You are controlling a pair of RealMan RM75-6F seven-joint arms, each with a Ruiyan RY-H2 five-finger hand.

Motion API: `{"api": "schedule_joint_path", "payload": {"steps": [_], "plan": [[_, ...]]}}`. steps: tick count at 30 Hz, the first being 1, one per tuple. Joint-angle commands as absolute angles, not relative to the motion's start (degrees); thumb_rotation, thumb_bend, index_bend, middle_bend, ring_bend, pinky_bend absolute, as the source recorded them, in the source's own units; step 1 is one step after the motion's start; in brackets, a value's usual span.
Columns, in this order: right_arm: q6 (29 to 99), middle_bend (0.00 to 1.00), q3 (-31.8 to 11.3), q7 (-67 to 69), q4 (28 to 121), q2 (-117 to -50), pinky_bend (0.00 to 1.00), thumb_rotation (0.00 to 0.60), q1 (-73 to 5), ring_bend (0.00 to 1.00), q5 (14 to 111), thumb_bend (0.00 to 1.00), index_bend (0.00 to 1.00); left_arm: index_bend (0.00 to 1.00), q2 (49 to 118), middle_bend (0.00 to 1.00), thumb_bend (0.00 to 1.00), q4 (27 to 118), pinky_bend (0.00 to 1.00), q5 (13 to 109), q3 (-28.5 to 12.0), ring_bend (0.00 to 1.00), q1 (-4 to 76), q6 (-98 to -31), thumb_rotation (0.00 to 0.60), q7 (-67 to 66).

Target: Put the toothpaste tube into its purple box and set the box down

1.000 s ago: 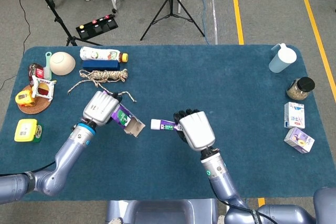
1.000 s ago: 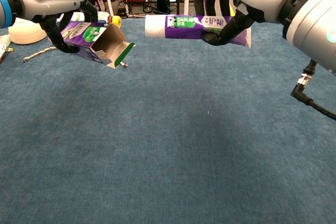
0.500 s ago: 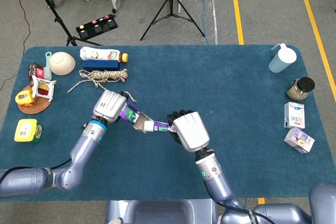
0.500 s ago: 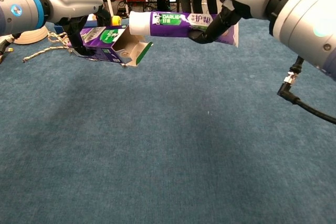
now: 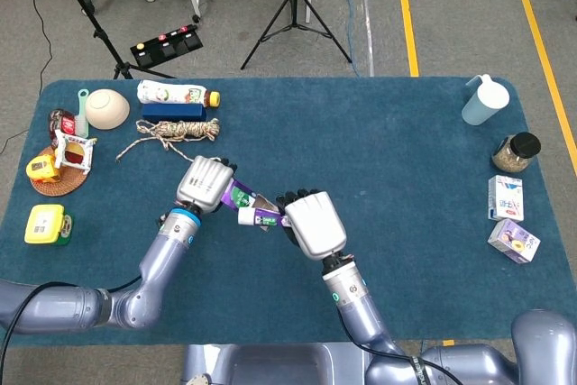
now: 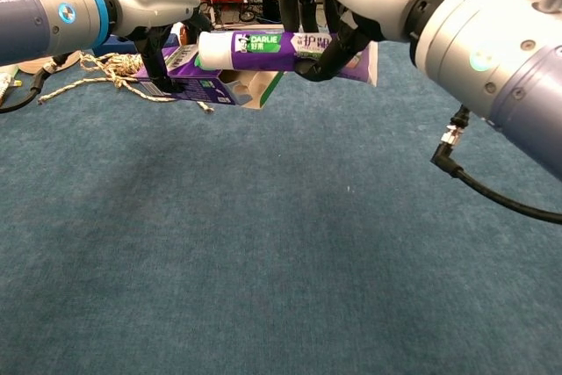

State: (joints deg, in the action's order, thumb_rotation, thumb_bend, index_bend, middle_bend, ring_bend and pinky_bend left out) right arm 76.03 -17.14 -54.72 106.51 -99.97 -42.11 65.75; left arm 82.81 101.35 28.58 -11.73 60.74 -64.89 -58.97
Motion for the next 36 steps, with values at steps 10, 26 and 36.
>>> {"api": "schedule_joint_path", "payload": {"steps": [10, 26, 36], "plan": [[76.5, 0.63, -17.0, -54.2, 105.1, -99.7, 0.64, 0.6, -42.6, 0.59, 64.7, 0.52, 0.61, 0.64, 82.7, 0.59, 0.32, 102.2, 0.78, 28.1, -10.8, 0.55, 62.1, -66.0, 0.6, -58.8], [76.7, 0.63, -15.9, -51.8, 104.1, -98.2, 0.64, 0.6, -42.1, 0.59, 64.6, 0.53, 0.61, 0.64, 81.7, 0.59, 0.32, 102.8, 0.78, 27.5, -9.9, 0.55, 62.7, -67.0, 0.6, -58.1], [78.2, 0.64, -14.5, -55.8, 102.6, -99.7, 0.65, 0.6, -42.8, 0.6, 65.6, 0.53, 0.62, 0.64, 82.2, 0.59, 0.32, 103.4, 0.78, 26.6, -9.9, 0.55, 63.4, -67.4, 0.6, -57.6]]}}
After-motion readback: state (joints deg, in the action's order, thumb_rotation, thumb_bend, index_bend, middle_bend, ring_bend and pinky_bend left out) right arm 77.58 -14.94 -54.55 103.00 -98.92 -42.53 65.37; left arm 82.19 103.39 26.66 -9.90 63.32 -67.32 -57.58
